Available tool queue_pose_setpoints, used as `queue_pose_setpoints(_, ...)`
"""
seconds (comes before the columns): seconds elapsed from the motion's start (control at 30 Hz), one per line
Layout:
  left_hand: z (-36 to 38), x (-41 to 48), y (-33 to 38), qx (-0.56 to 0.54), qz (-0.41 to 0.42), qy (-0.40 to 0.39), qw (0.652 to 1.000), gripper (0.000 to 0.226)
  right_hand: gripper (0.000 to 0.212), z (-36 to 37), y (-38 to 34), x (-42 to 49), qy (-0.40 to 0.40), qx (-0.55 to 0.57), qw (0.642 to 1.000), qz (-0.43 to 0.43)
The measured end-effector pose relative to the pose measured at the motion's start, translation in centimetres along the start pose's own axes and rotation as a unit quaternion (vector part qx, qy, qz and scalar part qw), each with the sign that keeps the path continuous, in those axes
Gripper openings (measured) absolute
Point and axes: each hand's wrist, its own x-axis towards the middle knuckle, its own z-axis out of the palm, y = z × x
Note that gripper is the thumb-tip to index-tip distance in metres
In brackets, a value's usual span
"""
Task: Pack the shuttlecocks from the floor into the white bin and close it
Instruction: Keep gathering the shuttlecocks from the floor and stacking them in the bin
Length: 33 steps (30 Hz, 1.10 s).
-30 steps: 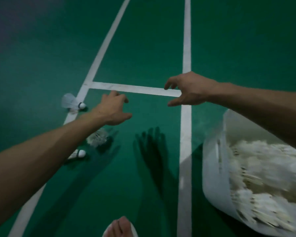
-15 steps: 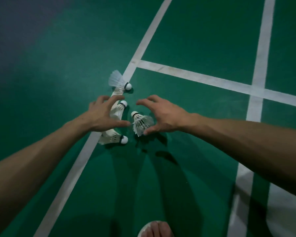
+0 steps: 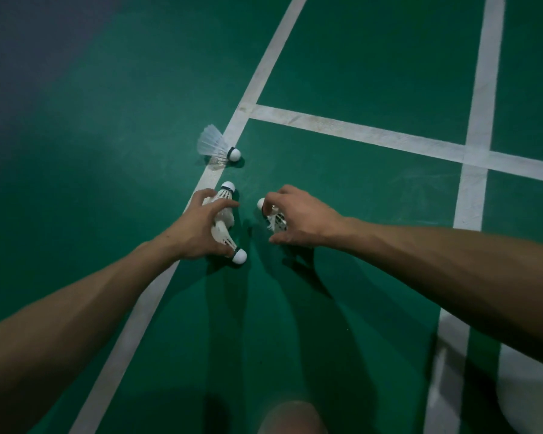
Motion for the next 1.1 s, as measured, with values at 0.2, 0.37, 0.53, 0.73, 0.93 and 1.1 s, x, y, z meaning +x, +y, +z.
queue_pose_setpoints(0.2, 0.2, 0.2, 1.4, -0.058, 0.022, 0.073, 0.995, 0.085, 0.049, -1.2, 1.2, -0.7, 0.007, 0.004, 0.999, 0.031)
queue_pose_setpoints(0.37, -1.4, 1.7, 1.5, -0.139, -0.039, 0.083, 0.986, 0.102, 0.048, -1.5, 1.4, -0.4, 0.017, 0.007, 0.999, 0.035)
queue_pose_setpoints(0.53, -2.3, 3.8, 1.1, -0.219, -0.064, 0.108, 0.968, 0.104, 0.048, -1.7, 1.9, -0.2, 0.019, 0.013, 0.999, 0.04)
queue_pose_setpoints(0.73, -2.0, 5.7, 1.4, -0.306, -0.093, 0.184, 0.93, 0.112, 0.049, -1.5, 2.2, -0.1, 0.017, 0.022, 0.999, 0.035)
queue_pose_setpoints(0.93, -2.7, 6.8, 0.7, -0.247, -0.084, 0.18, 0.948, 0.105, 0.049, -1.5, 2.6, -0.1, 0.021, 0.028, 0.999, 0.033)
queue_pose_setpoints(1.1, -4.3, 8.2, 0.4, -0.255, -0.066, 0.106, 0.959, 0.093, 0.05, -1.5, 2.7, 0.2, 0.019, 0.026, 0.999, 0.028)
